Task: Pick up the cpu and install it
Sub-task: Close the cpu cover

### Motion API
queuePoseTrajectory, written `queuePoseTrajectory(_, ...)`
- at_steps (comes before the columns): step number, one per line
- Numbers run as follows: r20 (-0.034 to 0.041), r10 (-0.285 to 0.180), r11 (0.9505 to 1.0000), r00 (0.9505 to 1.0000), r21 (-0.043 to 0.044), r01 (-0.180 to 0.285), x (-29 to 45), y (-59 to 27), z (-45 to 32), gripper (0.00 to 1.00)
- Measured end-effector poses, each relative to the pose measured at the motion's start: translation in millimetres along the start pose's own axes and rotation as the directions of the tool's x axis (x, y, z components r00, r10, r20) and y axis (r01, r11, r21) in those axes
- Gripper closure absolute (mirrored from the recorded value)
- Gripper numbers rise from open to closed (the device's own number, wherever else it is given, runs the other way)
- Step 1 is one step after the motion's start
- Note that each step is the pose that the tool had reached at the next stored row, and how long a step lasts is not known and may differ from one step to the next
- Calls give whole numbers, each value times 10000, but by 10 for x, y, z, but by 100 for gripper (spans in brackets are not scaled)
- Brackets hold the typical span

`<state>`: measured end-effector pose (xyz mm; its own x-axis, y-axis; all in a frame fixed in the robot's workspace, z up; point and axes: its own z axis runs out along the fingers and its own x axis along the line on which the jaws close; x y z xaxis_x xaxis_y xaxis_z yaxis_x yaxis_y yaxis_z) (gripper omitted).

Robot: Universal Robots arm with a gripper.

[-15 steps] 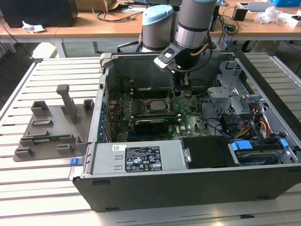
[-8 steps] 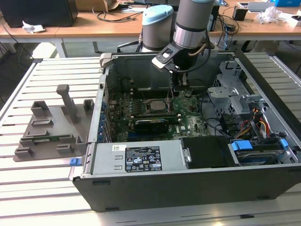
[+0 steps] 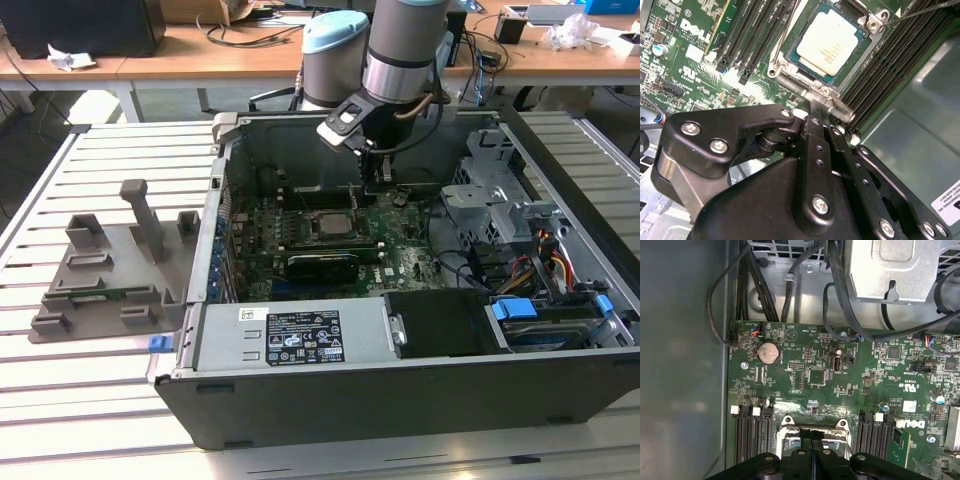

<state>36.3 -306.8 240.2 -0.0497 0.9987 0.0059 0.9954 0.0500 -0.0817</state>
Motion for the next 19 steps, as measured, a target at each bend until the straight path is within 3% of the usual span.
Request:
queuePoseTrajectory(6, -2, 0, 10000, 10000, -1, 0, 3, -48, 9, 89)
queuePoseTrajectory(10, 3, -30, 10000, 10000, 1, 30, 10, -220, 153, 89)
queuePoseTrajectory(12, 2, -37, 10000, 10000, 0, 37, 18, -360, 221, 89)
queuePoseTrajectory(19, 4, -52, 10000, 10000, 0, 52, 29, -595, 294, 89)
